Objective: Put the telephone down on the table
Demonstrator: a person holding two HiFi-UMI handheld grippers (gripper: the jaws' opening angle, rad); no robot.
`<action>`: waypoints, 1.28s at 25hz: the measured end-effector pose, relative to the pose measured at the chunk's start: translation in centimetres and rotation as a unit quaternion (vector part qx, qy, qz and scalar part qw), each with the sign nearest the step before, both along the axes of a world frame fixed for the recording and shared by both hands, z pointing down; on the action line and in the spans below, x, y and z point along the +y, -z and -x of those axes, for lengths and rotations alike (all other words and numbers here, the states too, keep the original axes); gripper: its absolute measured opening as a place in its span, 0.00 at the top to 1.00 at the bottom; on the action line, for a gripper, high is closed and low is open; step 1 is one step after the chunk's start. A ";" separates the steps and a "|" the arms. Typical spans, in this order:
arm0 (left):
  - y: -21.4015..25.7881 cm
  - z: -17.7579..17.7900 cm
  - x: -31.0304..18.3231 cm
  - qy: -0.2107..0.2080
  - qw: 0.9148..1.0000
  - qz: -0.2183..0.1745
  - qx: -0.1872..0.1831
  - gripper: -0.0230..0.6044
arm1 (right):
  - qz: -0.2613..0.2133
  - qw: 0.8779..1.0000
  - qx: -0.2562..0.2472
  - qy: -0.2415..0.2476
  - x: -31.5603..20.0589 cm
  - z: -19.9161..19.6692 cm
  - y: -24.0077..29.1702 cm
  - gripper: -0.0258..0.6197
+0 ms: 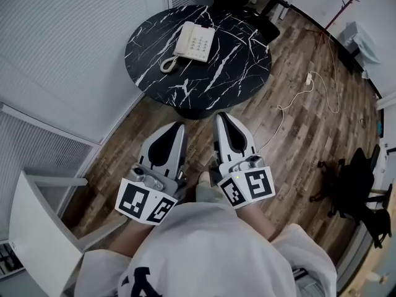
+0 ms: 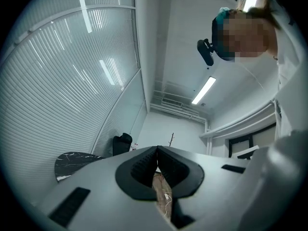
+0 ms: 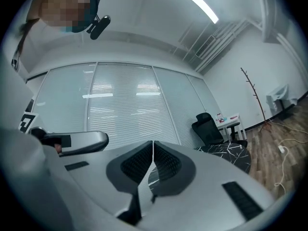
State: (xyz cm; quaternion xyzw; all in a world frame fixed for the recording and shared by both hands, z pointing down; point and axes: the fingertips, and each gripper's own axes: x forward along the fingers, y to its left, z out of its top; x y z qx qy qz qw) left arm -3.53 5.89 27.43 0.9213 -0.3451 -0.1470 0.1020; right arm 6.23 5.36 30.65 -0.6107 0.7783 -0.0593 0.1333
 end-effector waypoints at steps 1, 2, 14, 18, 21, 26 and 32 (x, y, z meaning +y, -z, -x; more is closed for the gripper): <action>-0.1 1.3 1.0 0.001 1.000 0.001 -0.002 0.95 | 0.002 1.000 0.000 0.001 1.1 1.3 -0.2 0.91; -0.1 2.6 2.1 0.001 1.000 0.001 -0.003 0.95 | 0.002 1.000 0.000 0.001 2.2 2.6 -0.2 0.91; -0.5 11.3 13.3 -0.019 1.000 0.007 -0.004 0.95 | 0.003 1.000 0.027 0.005 14.6 13.4 0.3 0.91; 0.8 12.1 15.4 -0.023 1.000 -0.006 0.000 0.95 | -0.008 1.000 0.029 0.000 16.7 14.2 1.5 0.91; 1.1 12.3 16.7 -0.025 1.000 -0.012 0.000 0.95 | -0.016 0.999 0.029 -0.001 18.1 14.6 1.9 0.91; 0.5 12.0 18.3 -0.027 1.000 -0.009 -0.003 0.95 | -0.012 0.999 0.031 -0.006 19.9 14.4 1.5 0.91; 0.0 11.2 19.8 -0.034 0.999 -0.005 -0.004 0.95 | -0.007 0.999 0.031 -0.014 21.5 13.6 1.3 0.91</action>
